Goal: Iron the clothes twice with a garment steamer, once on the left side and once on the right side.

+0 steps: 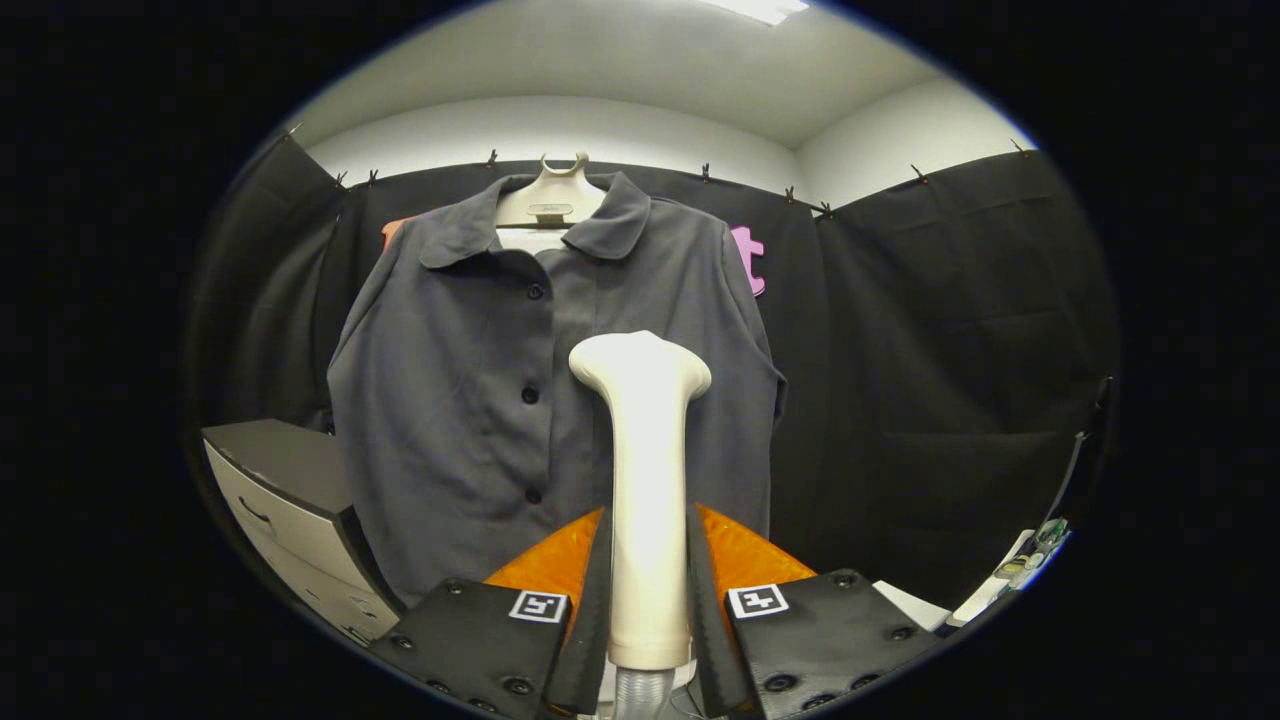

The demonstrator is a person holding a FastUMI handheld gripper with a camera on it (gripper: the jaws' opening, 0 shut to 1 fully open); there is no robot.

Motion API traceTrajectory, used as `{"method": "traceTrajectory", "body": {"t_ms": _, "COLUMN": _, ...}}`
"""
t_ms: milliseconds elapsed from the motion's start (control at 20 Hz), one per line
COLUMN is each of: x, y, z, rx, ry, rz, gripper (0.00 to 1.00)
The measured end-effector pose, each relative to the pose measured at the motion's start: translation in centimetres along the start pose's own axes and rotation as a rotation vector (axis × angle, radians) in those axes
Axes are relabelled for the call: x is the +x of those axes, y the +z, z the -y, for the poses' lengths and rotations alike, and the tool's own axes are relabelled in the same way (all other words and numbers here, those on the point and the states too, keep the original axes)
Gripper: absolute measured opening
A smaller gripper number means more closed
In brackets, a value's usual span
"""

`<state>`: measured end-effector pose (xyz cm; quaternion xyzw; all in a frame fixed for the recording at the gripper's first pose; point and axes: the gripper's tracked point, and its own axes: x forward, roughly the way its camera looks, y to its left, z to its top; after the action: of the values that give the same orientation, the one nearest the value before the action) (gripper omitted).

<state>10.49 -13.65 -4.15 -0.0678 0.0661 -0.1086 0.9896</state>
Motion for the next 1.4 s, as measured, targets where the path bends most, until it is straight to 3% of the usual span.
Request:
{"method": "traceTrajectory", "body": {"t_ms": 1050, "x": -3.1, "y": -13.3, "z": 0.9, "rx": 0.043, "ry": -0.017, "rz": -0.221, "gripper": 0.45}}
{"method": "traceTrajectory", "body": {"t_ms": 1400, "x": -4.2, "y": -14.1, "z": 1.1, "rx": 0.067, "ry": -0.02, "rz": -0.249, "gripper": 0.45}}
